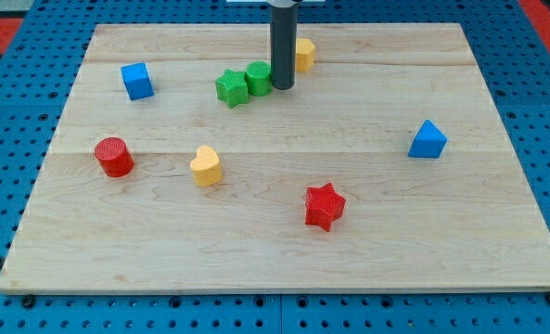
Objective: Move the yellow hexagon to the center of the board
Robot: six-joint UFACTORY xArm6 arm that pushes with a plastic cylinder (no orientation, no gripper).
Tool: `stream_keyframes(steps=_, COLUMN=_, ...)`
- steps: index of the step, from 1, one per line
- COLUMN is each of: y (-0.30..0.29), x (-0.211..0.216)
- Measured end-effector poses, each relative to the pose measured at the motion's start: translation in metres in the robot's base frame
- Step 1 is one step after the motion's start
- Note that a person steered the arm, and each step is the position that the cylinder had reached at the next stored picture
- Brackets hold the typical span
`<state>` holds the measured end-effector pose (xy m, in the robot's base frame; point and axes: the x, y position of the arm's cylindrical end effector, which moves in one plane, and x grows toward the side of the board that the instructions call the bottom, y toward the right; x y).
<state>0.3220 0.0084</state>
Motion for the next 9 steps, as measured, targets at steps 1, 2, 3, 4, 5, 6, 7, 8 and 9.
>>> stream_keyframes(steps=1, y=-0.002, x=0.000)
stream_keyframes(steps=2, y=-0.002, x=0.000)
stream_keyframes(steps=3, y=0.018, x=0.012)
stream_keyframes(steps=4, y=0.091, x=0.036)
stream_keyframes(steps=5, y=0.146, x=0.032)
stream_keyframes(steps=6, y=0.152, x=-0.050)
stream_keyframes(steps=7, y=0.137, x=-0.121)
stream_keyframes(steps=8, y=0.125, x=-0.126)
stream_keyframes(steps=9, y=0.108, x=-0.130)
